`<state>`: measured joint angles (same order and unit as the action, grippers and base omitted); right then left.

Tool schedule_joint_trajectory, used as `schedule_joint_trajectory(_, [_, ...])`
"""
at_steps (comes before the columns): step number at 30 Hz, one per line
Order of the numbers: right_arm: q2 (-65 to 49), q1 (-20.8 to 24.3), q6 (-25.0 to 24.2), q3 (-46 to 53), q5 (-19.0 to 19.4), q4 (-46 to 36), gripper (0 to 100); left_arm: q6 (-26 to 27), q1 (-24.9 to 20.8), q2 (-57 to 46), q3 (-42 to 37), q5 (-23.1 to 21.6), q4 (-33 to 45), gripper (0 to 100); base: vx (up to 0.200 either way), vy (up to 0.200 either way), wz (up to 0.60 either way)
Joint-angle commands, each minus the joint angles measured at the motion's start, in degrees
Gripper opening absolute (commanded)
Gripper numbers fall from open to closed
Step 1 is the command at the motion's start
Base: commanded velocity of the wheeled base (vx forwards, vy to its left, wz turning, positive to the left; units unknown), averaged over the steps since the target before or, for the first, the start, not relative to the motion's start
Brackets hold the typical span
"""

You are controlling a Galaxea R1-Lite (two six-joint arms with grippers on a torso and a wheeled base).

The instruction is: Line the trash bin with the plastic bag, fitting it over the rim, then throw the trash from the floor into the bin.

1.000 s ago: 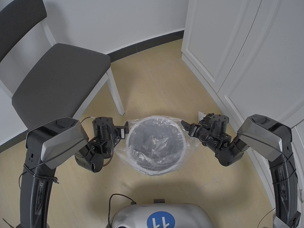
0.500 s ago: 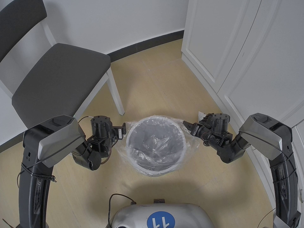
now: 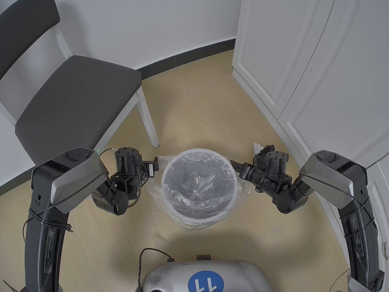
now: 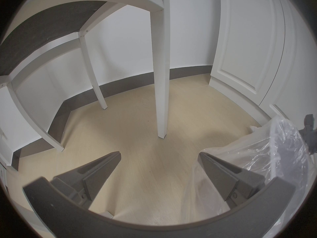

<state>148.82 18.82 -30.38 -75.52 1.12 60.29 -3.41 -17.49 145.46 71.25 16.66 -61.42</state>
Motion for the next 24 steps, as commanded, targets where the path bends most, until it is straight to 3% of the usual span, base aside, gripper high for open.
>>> schedule_joint_trajectory(1, [-2.3, 0.0, -0.2, 0.7, -0.1, 0.2, 100, -0.1, 0.3, 0.3, 0.1, 0.0, 0.0, 100, 0.0, 0.0, 0.0])
schedule_joint_trajectory(8, [-10.0, 0.1, 0.5, 5.3, -0.2, -0.7, 100, -0.1, -0.6, -1.8, -1.5, 1.2, -0.9, 100, 0.0, 0.0, 0.0])
schedule_joint_trajectory(13, [-16.4, 0.2, 5.5, 10.0, -0.1, -5.4, 100, 0.2, -1.4, -7.0, -5.4, 1.9, -0.1, 100, 0.0, 0.0, 0.0])
schedule_joint_trajectory(17, [-16.5, 0.3, 6.2, 10.3, -0.1, -10.2, 100, 0.2, -1.3, -7.1, -5.6, 1.9, 0.8, 100, 0.0, 0.0, 0.0])
schedule_joint_trajectory(24, [-16.4, -0.5, 6.6, 10.5, 0.8, -10.8, 100, 0.2, -1.8, -8.4, -6.7, 2.0, 0.8, 100, 0.0, 0.0, 0.0])
